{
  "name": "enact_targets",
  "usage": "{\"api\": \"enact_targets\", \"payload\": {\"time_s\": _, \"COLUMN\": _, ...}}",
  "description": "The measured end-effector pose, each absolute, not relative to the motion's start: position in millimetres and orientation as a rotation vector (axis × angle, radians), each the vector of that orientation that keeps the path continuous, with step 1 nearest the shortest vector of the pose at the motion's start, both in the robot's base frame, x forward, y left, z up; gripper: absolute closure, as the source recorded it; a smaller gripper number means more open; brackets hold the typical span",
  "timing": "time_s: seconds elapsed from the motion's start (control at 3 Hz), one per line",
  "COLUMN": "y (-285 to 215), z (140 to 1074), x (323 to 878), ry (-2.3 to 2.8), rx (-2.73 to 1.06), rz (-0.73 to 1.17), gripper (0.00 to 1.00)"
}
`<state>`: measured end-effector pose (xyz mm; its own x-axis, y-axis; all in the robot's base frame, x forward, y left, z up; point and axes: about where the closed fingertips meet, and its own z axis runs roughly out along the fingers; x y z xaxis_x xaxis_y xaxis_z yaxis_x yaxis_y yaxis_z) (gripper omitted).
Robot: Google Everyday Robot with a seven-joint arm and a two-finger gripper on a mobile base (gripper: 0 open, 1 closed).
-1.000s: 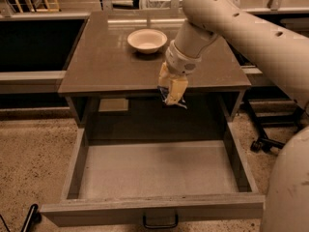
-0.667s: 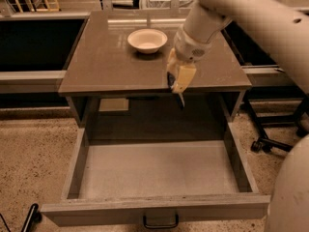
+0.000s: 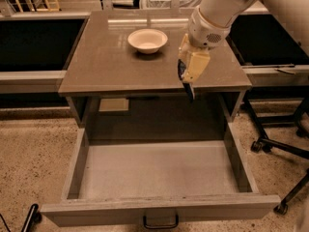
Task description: Pick rxbar blueberry from top drawer and place on counter
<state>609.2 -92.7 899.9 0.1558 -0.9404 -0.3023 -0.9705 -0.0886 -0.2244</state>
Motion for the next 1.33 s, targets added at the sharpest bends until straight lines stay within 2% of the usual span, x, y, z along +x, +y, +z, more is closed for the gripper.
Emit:
{"api": "enact_targets", "payload": {"time_s": 0.33, "y": -101, "z": 909, "x": 605, "ry": 1.777, "rx": -2.038, "rz": 0.071, "gripper": 1.0}}
{"api": "enact_targets", "payload": {"time_s": 1.33, "y": -136, "z": 930, "x": 654, "ry": 1.514, "rx": -1.768, "rz": -0.001, "gripper": 1.0}}
